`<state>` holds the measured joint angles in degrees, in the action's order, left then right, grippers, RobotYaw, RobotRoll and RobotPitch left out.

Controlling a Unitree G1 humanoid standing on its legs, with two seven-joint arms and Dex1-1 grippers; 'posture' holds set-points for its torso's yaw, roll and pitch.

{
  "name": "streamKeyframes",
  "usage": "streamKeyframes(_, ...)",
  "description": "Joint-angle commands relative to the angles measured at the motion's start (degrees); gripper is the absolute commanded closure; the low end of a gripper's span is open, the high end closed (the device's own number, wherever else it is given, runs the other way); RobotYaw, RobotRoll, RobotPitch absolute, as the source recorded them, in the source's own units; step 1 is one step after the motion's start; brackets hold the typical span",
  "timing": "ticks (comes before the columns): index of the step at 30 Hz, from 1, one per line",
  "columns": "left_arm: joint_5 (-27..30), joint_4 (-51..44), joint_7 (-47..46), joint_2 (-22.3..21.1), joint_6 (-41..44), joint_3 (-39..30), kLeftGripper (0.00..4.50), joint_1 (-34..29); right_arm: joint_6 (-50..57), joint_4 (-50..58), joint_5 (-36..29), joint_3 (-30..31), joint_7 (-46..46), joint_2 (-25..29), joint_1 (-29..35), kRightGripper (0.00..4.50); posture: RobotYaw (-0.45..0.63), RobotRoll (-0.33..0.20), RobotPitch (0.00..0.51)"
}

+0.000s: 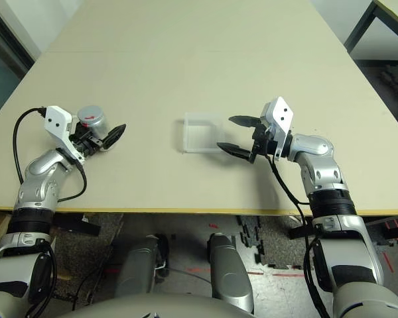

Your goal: Pour the medicine from the bottle into the box.

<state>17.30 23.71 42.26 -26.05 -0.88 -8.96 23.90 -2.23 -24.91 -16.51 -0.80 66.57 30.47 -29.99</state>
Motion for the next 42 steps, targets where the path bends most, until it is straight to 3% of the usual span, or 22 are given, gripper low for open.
streamKeyframes(1,-0.5,1.0,0.7,0.0,-0.1,0.5,1.74,-0.1,-0.1,0.6,-0.4,-0.4,-0.1,0.0,1.0,0.0,-0.12,0.0,0.172)
streamKeyframes(13,1.4,-1.1,1.9,0.1,1.7,-0.2,1.74,0.7,-0.5,0.3,-0.3,-0.2,-0.3,-0.2,0.9,0.0,-0.11,0.0,0.172)
streamKeyframes(23,5.3,-4.1,7.8,-0.8,8.7,0.6,1.74,4.4,1.3,1.7,-1.7,-0.9,0.3,0.6,-0.2,0.0,-0.12,0.0,0.17)
streamKeyframes(35,7.0,-6.0,14.2,1.2,15.5,4.5,1.74,9.2,19.5,10.5,-11.8,-2.5,3.0,2.1,-5.2,0.0,-0.16,0.0,0.17)
streamKeyframes(42,7.1,-4.3,17.0,3.6,17.3,6.9,1.74,12.6,23.7,13.2,-12.0,-0.5,3.7,1.2,-9.0,0.0,-0.18,0.0,0.159)
